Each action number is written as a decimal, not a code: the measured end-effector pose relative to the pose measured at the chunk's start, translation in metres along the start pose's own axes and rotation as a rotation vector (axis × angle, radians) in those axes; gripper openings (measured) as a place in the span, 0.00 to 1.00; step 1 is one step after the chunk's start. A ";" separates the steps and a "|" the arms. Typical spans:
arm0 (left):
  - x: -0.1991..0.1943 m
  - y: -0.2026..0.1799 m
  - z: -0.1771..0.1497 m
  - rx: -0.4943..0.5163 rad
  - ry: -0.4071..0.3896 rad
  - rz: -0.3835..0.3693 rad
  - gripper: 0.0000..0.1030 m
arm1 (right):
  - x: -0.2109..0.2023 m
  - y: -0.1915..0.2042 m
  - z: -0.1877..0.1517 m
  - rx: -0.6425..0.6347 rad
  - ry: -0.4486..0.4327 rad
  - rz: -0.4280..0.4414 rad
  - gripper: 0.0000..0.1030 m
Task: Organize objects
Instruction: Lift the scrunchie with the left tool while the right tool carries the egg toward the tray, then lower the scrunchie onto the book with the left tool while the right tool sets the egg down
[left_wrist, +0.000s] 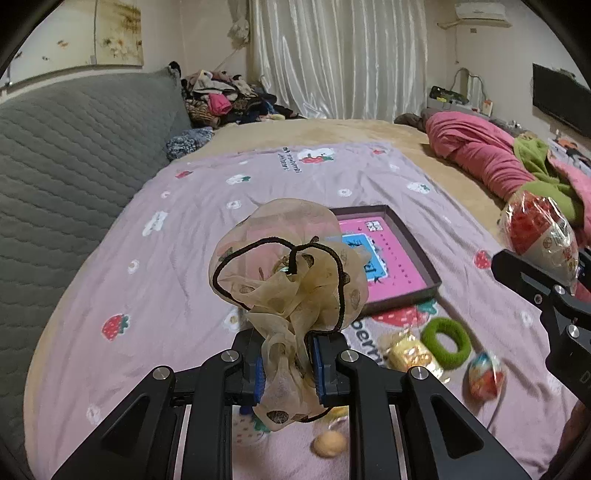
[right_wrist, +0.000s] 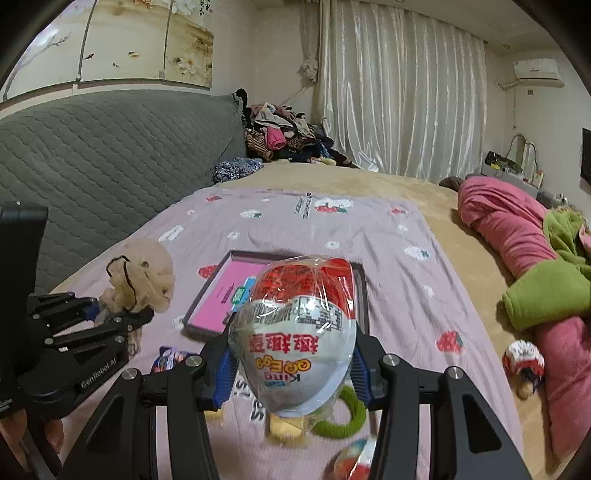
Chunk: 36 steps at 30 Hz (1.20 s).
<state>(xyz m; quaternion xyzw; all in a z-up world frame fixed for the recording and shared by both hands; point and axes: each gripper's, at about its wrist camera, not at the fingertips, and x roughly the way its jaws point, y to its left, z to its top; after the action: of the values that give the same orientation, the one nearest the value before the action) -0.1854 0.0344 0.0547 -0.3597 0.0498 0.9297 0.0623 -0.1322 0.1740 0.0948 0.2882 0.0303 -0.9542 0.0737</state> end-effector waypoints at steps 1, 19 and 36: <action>0.003 0.000 0.003 0.000 0.001 0.002 0.20 | 0.003 -0.001 0.005 0.003 -0.003 0.007 0.50; 0.064 -0.002 0.062 -0.011 0.004 0.007 0.20 | 0.070 -0.012 0.050 -0.018 -0.005 0.022 0.50; 0.147 -0.016 0.094 -0.048 0.054 0.009 0.22 | 0.143 -0.062 0.068 -0.012 0.023 0.067 0.50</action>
<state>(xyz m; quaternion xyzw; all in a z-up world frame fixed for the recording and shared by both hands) -0.3528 0.0754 0.0237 -0.3857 0.0307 0.9209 0.0483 -0.2963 0.2112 0.0729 0.2996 0.0270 -0.9477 0.1070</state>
